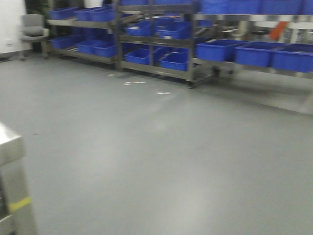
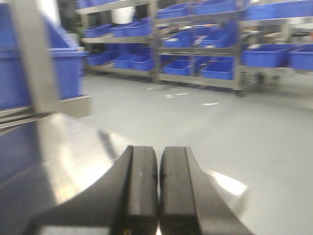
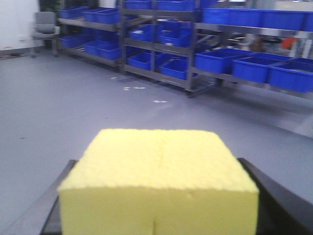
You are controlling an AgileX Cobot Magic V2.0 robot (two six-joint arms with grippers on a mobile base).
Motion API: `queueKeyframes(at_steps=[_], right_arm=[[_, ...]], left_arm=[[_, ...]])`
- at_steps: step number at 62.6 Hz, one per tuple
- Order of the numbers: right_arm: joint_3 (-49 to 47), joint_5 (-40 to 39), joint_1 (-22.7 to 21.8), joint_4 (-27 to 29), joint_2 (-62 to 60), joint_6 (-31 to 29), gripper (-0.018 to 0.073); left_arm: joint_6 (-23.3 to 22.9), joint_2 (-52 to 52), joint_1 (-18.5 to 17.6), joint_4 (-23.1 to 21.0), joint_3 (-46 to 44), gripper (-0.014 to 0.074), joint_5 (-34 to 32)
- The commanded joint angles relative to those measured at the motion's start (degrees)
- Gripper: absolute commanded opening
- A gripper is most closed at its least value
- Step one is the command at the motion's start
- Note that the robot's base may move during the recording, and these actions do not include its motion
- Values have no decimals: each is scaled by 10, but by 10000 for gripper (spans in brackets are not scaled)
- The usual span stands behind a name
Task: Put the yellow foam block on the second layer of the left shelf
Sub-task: 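Drive the base away from the table carrying the block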
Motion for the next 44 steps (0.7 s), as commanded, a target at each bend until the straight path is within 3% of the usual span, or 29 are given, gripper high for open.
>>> queueKeyframes(at_steps=[1, 44], right_arm=[[-17, -55, -4, -3, 5, -5, 501], [-17, -55, -4, -3, 5, -5, 501]], left_arm=[[-2, -9, 1, -3, 14, 124, -47], [-2, -9, 1, -3, 14, 124, -47]])
